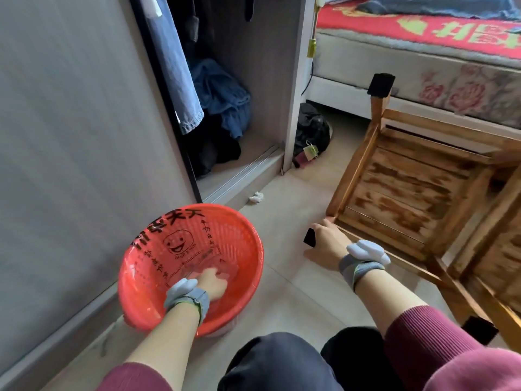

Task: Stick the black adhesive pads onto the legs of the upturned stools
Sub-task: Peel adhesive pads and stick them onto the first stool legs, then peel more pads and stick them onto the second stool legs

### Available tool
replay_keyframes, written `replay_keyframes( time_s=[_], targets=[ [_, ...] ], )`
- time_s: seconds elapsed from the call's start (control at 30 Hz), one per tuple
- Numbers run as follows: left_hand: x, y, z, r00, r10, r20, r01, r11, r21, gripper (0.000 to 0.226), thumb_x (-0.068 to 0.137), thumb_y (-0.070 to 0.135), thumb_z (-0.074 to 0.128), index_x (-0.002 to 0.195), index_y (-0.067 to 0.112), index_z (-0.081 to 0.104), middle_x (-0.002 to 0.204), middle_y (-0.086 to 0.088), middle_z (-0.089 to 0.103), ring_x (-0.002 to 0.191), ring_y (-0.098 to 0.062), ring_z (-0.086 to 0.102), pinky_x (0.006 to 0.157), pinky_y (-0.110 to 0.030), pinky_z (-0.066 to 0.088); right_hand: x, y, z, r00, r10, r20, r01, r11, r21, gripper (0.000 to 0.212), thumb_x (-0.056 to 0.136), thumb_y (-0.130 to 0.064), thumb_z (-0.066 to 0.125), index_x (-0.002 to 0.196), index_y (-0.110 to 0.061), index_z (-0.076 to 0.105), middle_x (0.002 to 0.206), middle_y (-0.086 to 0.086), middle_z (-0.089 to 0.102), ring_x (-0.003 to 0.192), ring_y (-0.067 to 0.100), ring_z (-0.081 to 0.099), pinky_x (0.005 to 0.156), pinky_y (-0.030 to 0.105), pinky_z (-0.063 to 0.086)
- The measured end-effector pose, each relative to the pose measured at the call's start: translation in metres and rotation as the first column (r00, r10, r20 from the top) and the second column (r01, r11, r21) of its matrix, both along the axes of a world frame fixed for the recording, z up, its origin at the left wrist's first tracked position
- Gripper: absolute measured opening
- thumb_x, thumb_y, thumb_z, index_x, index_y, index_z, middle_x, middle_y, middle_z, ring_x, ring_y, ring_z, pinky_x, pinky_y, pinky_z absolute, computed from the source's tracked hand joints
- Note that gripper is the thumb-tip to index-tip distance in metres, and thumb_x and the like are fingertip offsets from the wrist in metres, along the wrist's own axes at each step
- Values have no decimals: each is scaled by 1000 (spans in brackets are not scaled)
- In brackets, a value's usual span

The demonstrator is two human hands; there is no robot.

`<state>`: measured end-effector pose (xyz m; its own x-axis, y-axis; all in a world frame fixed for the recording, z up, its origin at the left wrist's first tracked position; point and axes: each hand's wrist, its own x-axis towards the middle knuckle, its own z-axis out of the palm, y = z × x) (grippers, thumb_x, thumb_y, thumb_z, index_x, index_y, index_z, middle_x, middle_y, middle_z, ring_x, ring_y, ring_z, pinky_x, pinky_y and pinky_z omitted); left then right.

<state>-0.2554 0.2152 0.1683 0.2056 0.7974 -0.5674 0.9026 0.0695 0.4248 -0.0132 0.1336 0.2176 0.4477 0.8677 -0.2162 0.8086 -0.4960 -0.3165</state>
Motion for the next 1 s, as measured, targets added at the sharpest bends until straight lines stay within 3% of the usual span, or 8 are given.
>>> replay_keyframes(
  time_s=[0.07,0.23,0.3,0.4,0.6,0.73,0.83,1.0],
  targets=[
    [10,7,15,994,13,111,-16,999,29,26,89,17,53,107,7,69,111,-16,69,107,-34,62,87,-29,45,-1,-3,4,999,8,-38,-8,1000,-7,44,72,-25,67,111,-8,58,111,11,52,108,32,53,84,31,45],
    [63,16,55,924,10,383,-40,997,70,22,84,6,51,84,13,73,100,-18,73,100,-39,66,88,-38,52,2,-29,29,998,-8,-70,10,999,33,40,77,-20,62,116,-13,60,117,10,59,115,31,56,91,35,47],
    [96,4,65,879,-66,472,26,996,91,19,76,12,52,65,21,65,90,-19,73,96,-40,68,89,-43,55,8,-53,42,997,-56,-45,59,996,70,40,80,-22,62,120,-14,60,121,10,60,117,31,54,94,36,46],
    [148,-41,81,805,-263,532,234,965,123,17,66,21,50,61,26,65,89,-13,75,89,-33,70,88,-41,56,26,-105,60,983,-181,-43,185,975,123,49,80,-30,65,125,-14,56,127,7,60,121,26,54,97,32,44],
    [235,-153,76,593,-654,469,669,725,165,19,82,10,57,83,21,72,80,-5,72,83,-24,70,81,-29,54,56,-255,78,853,-515,-86,522,842,133,27,79,-31,64,94,-10,71,95,10,72,93,25,64,81,35,51],
    [263,-209,43,513,-767,385,827,562,20,18,83,13,56,92,13,72,86,-9,70,74,-21,63,64,-22,49,66,-338,53,757,-633,-159,648,759,65,22,79,-31,65,86,-12,74,88,6,73,81,19,64,74,29,50],
    [281,-240,15,446,-844,296,892,446,-72,15,81,14,55,86,13,70,81,-8,62,71,-20,55,53,-18,41,76,-381,28,689,-696,-203,711,703,1,24,80,-33,64,91,-14,74,89,2,71,80,13,61,72,23,46],
    [309,-273,-34,408,-885,222,913,398,-93,13,84,17,52,83,17,65,83,-6,60,73,-20,54,65,-26,44,93,-415,-33,586,-770,-253,770,626,-122,18,80,-30,62,80,-13,71,80,4,67,81,20,61,69,23,42]
  ],
)
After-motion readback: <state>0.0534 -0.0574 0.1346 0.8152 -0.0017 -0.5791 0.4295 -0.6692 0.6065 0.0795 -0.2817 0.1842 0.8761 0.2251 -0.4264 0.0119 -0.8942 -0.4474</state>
